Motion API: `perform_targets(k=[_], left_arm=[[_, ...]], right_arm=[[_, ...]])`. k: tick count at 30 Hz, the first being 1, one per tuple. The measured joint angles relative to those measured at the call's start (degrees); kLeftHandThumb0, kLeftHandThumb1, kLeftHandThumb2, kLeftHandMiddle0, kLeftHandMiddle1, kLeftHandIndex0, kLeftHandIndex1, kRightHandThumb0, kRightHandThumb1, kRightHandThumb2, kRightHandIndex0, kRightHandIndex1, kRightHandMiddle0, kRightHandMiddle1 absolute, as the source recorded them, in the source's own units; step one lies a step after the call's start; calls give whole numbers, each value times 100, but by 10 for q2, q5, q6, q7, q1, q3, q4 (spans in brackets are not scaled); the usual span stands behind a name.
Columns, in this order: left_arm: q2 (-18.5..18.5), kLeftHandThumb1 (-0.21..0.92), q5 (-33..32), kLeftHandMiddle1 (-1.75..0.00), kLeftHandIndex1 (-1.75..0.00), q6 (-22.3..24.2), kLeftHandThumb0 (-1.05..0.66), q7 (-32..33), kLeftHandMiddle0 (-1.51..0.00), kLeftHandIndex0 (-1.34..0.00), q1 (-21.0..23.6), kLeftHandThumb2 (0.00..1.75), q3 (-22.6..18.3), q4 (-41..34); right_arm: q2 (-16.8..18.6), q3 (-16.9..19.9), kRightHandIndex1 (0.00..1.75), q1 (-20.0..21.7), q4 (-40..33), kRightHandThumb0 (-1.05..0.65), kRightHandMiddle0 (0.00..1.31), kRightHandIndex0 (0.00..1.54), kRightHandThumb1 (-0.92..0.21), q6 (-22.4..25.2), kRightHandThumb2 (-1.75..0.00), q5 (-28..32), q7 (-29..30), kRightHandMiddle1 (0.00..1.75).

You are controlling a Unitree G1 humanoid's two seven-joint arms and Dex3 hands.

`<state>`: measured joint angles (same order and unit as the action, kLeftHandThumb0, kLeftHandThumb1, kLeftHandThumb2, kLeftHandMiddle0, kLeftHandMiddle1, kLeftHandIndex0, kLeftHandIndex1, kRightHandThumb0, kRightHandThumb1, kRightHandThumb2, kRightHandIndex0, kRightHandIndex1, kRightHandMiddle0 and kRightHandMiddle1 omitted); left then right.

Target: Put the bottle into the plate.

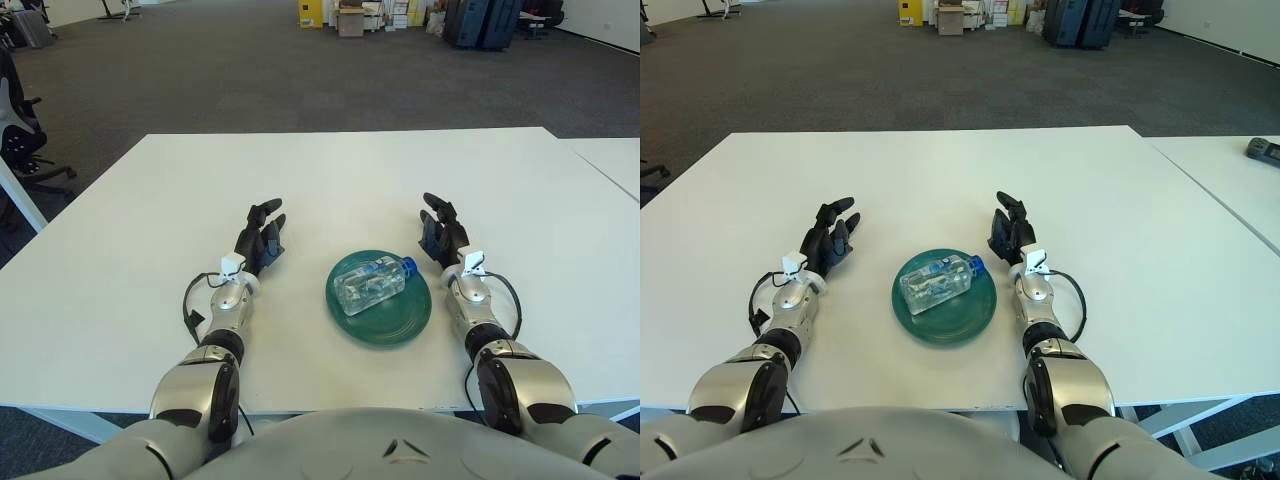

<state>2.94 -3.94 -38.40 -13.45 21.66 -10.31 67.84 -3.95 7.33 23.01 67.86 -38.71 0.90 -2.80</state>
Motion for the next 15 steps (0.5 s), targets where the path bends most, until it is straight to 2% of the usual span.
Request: perform_targets(k=[8,15], left_arm=[[5,92,3,-8,-89,78,-78,29,-44,0,12,82,4,-1],[6,92,1,-9,-86,112,-76,37,-46,0,15,81,3,-8]], right_arm=[[1,0,0,-1,-1,-74,0,22,-92,-1,-86,0,0,53],[1,1,0,-2,-3,-72,0,23,-92,-1,-87,1,0,52]])
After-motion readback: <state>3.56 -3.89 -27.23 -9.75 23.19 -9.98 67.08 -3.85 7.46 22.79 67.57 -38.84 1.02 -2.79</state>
